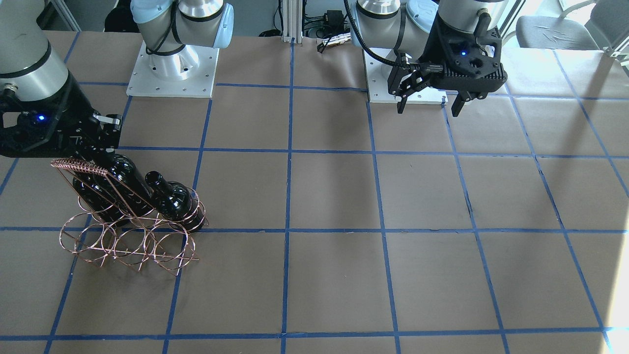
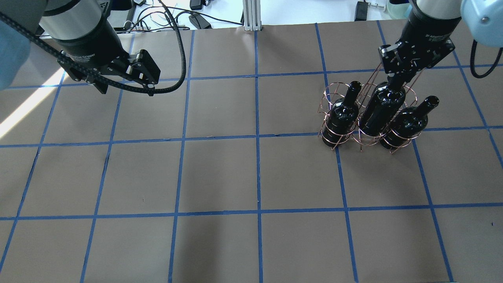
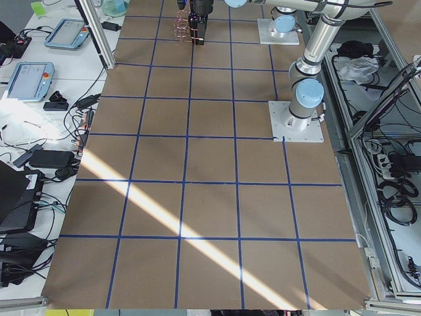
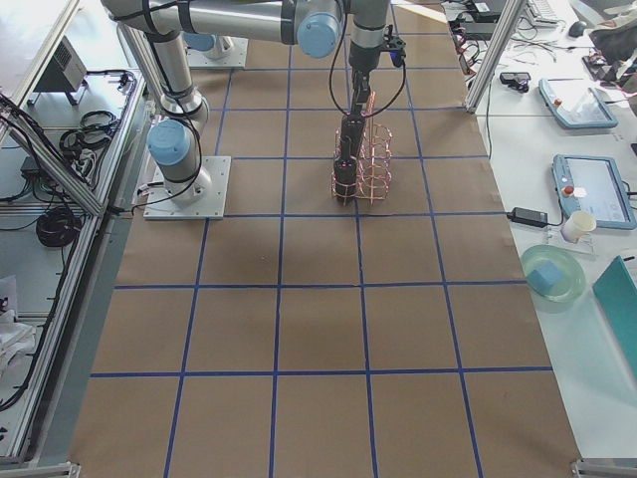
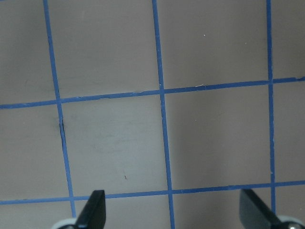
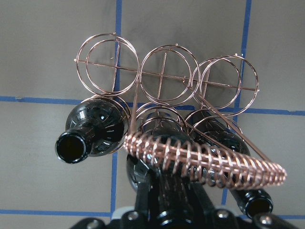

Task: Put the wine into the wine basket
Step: 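Open the right gripper to release the bottle in the rack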

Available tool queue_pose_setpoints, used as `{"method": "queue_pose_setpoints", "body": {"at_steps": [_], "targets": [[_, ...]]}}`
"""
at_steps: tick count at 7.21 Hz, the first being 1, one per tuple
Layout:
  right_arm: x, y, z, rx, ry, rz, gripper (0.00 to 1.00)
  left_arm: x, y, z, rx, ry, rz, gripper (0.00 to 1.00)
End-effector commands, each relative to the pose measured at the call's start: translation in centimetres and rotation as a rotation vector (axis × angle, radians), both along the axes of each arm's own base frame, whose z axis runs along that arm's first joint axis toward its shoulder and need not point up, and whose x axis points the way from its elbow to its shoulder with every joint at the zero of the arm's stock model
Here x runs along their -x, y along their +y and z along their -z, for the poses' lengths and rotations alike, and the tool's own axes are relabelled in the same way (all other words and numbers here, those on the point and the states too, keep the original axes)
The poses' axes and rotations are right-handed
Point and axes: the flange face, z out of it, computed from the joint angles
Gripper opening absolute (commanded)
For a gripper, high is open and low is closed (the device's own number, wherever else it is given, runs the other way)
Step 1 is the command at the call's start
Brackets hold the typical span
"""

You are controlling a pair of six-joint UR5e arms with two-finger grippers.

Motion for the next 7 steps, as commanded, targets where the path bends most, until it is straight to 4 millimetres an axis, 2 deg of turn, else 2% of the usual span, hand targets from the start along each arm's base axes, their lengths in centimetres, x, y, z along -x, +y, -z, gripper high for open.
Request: {"method": "queue_pose_setpoints", "body": {"at_steps": [1, 3, 4, 5, 6, 7], "targets": [[0.0, -0.1, 1.9, -0.03, -0.003, -0.004, 0.0, 0.1, -0.2, -0.1, 0.01, 0.001, 0.021, 1.0], [0.5, -0.5, 4.4, 0.004, -0.003, 0.002, 0.0, 0.4, -0.1, -0.2, 0.01, 0.051, 0.014, 1.0], [1.4, -0.6, 6.9, -0.031, -0.008, 0.018, 0.0, 0.5, -0.3, -0.2, 0.012, 0.094, 0.005, 1.0], [1.9, -0.6, 7.6, -0.036, -0.01, 0.03, 0.0, 0.5, -0.3, -0.3, 0.024, 0.086, 0.012, 1.0], [1.8, -1.2, 9.6, -0.068, -0.033, 0.036, 0.01, 0.5, -0.3, -0.1, 0.018, 0.085, 0.015, 1.0], [2.0, -1.1, 9.5, -0.066, -0.02, 0.049, 0.22, 0.5, -0.3, -0.2, 0.018, 0.085, 0.015, 1.0]]}}
